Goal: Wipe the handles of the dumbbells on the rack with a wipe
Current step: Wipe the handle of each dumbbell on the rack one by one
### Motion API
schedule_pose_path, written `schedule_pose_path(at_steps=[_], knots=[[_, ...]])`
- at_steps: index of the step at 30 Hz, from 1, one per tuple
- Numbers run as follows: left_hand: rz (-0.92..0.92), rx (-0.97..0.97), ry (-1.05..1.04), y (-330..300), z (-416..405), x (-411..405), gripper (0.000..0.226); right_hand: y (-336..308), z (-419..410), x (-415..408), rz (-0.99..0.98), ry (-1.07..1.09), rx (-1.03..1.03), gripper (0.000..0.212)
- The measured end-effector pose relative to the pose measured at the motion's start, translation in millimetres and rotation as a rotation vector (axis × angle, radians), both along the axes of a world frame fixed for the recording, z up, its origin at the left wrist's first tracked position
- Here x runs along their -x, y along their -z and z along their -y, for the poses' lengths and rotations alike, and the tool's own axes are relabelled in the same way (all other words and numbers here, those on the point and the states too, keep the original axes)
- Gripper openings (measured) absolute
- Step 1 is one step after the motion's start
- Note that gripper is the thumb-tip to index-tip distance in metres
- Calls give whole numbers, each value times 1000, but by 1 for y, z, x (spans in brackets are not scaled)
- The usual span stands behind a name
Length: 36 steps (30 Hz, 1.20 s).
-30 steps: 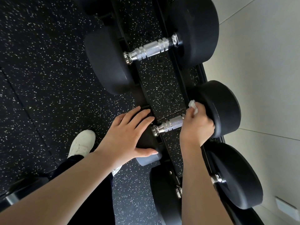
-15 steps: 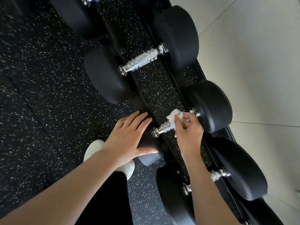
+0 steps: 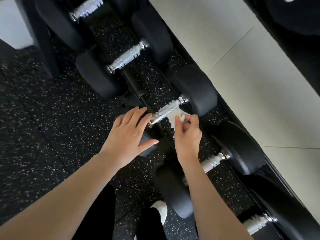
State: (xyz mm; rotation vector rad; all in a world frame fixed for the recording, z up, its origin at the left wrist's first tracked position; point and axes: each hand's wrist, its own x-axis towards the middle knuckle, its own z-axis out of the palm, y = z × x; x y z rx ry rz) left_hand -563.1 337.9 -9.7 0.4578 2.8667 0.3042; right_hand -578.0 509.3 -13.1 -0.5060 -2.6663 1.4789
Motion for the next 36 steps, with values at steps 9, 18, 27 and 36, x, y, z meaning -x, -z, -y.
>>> schedule_pose_path(at_steps=[9, 18, 27, 36], knots=[[106, -78, 74, 34, 39, 27, 82, 30, 56, 54, -84, 689, 75, 8], [102, -198, 85, 44, 40, 31, 78, 36, 63, 81, 1, 997, 66, 8], [106, -220, 74, 45, 39, 29, 79, 28, 60, 31, 305, 430, -72, 10], [108, -232, 67, 46, 40, 28, 79, 31, 54, 12, 509, 105, -15, 14]])
